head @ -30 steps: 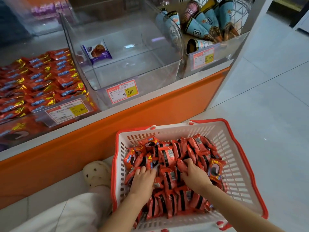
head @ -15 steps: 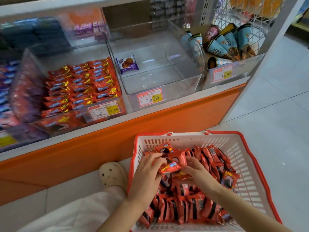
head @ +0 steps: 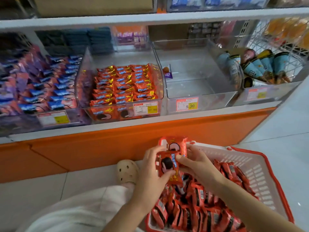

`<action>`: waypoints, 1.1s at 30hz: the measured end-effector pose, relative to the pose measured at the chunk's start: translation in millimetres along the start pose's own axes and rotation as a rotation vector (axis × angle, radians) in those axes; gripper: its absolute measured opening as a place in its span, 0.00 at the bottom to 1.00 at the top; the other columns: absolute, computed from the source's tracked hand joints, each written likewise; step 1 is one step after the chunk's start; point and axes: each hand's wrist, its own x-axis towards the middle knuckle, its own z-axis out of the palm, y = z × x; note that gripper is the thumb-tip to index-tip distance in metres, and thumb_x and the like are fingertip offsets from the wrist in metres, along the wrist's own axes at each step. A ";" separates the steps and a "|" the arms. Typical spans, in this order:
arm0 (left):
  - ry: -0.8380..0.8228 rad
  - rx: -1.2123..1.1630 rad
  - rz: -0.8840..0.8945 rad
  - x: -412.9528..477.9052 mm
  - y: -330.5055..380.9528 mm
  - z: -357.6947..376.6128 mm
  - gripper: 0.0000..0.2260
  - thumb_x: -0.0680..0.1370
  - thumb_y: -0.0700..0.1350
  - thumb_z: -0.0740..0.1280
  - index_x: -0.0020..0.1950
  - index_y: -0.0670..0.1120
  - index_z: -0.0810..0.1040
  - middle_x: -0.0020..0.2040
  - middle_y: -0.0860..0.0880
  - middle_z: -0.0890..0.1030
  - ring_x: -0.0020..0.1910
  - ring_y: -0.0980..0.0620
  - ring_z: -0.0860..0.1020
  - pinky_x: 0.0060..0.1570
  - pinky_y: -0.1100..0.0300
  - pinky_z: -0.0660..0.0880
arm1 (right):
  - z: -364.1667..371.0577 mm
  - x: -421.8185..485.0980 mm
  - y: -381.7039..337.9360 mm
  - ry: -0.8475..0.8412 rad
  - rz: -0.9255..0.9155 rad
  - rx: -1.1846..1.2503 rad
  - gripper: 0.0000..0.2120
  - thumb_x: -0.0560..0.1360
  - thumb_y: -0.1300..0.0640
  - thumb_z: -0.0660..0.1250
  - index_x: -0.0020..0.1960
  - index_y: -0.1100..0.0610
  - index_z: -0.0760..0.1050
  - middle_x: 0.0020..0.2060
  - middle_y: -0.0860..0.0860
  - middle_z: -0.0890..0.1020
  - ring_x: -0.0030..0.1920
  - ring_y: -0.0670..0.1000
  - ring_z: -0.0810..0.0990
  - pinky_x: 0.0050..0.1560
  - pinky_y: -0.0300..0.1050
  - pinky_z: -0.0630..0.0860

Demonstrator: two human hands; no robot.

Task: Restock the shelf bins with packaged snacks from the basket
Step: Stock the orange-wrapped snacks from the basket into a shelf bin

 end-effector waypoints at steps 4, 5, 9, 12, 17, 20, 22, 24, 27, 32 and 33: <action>0.035 -0.076 -0.083 5.8 -3.4 -24.4 0.29 0.68 0.43 0.77 0.58 0.67 0.67 0.55 0.66 0.73 0.54 0.71 0.71 0.53 0.76 0.68 | 19.2 11.3 -5.8 0.032 -0.038 -0.085 0.17 0.72 0.60 0.70 0.59 0.58 0.71 0.48 0.52 0.84 0.50 0.51 0.84 0.46 0.41 0.79; 0.039 -0.063 -0.092 6.6 -7.4 -31.8 0.29 0.67 0.44 0.78 0.58 0.66 0.68 0.54 0.64 0.73 0.51 0.68 0.73 0.51 0.73 0.70 | 25.2 14.7 -7.6 0.031 -0.049 -0.115 0.16 0.72 0.60 0.70 0.58 0.58 0.71 0.48 0.52 0.84 0.49 0.51 0.84 0.46 0.41 0.79; 0.077 0.034 -0.082 9.5 -20.0 -64.7 0.21 0.66 0.47 0.78 0.50 0.63 0.72 0.50 0.61 0.72 0.50 0.64 0.73 0.52 0.70 0.70 | 50.8 27.8 -21.6 -0.025 -0.116 -0.219 0.16 0.70 0.59 0.71 0.56 0.57 0.74 0.47 0.52 0.84 0.48 0.52 0.84 0.48 0.44 0.80; 0.210 0.036 0.000 16.3 -29.7 -94.9 0.21 0.66 0.40 0.78 0.46 0.59 0.71 0.48 0.57 0.74 0.48 0.62 0.74 0.47 0.74 0.69 | 70.1 41.2 -35.3 0.028 -0.218 -0.321 0.14 0.70 0.62 0.72 0.54 0.53 0.76 0.42 0.49 0.83 0.43 0.45 0.83 0.41 0.36 0.79; 0.361 0.096 0.065 32.1 -38.8 -141.9 0.19 0.67 0.37 0.77 0.48 0.52 0.72 0.48 0.57 0.76 0.50 0.66 0.74 0.46 0.77 0.68 | 98.2 63.4 -58.9 0.037 -0.271 -0.474 0.21 0.61 0.51 0.76 0.52 0.52 0.76 0.43 0.46 0.84 0.44 0.42 0.82 0.42 0.34 0.78; 0.428 0.132 0.112 39.8 -42.6 -164.2 0.19 0.68 0.40 0.77 0.51 0.51 0.71 0.48 0.60 0.74 0.49 0.66 0.75 0.47 0.79 0.67 | 111.5 78.0 -68.8 0.006 -0.308 -0.588 0.15 0.65 0.53 0.76 0.50 0.46 0.78 0.44 0.40 0.83 0.47 0.41 0.80 0.48 0.38 0.78; 0.479 0.156 0.134 43.7 -43.3 -178.2 0.18 0.68 0.42 0.76 0.52 0.50 0.71 0.48 0.61 0.73 0.51 0.70 0.73 0.48 0.81 0.65 | 119.8 87.9 -74.3 -0.017 -0.305 -0.589 0.16 0.66 0.49 0.75 0.53 0.46 0.78 0.46 0.41 0.83 0.48 0.42 0.81 0.51 0.45 0.79; 0.532 0.157 0.159 48.1 -43.8 -193.4 0.16 0.69 0.46 0.73 0.53 0.50 0.71 0.48 0.60 0.73 0.52 0.74 0.71 0.48 0.82 0.64 | 131.6 96.3 -81.7 -0.006 -0.302 -0.572 0.28 0.62 0.41 0.73 0.59 0.49 0.76 0.49 0.47 0.83 0.51 0.48 0.81 0.53 0.52 0.79; 0.592 0.134 0.170 56.6 -48.1 -216.8 0.16 0.70 0.51 0.69 0.54 0.49 0.71 0.50 0.55 0.75 0.52 0.72 0.72 0.49 0.80 0.66 | 148.4 111.7 -94.7 0.014 -0.356 -0.565 0.20 0.68 0.49 0.72 0.58 0.49 0.74 0.51 0.51 0.82 0.52 0.51 0.81 0.47 0.46 0.80; 0.707 0.135 0.190 74.7 -58.1 -247.7 0.16 0.73 0.41 0.72 0.55 0.49 0.69 0.50 0.53 0.74 0.49 0.71 0.72 0.49 0.79 0.67 | 173.4 153.1 -123.6 0.110 -0.434 -0.665 0.19 0.72 0.53 0.71 0.59 0.52 0.69 0.51 0.48 0.80 0.50 0.47 0.80 0.50 0.44 0.78; 0.720 0.123 0.184 79.0 -59.1 -251.6 0.16 0.73 0.41 0.72 0.55 0.49 0.69 0.51 0.52 0.73 0.48 0.70 0.72 0.49 0.79 0.67 | 177.1 164.6 -128.5 0.129 -0.456 -0.714 0.18 0.73 0.53 0.71 0.60 0.54 0.70 0.50 0.47 0.80 0.50 0.47 0.80 0.50 0.44 0.77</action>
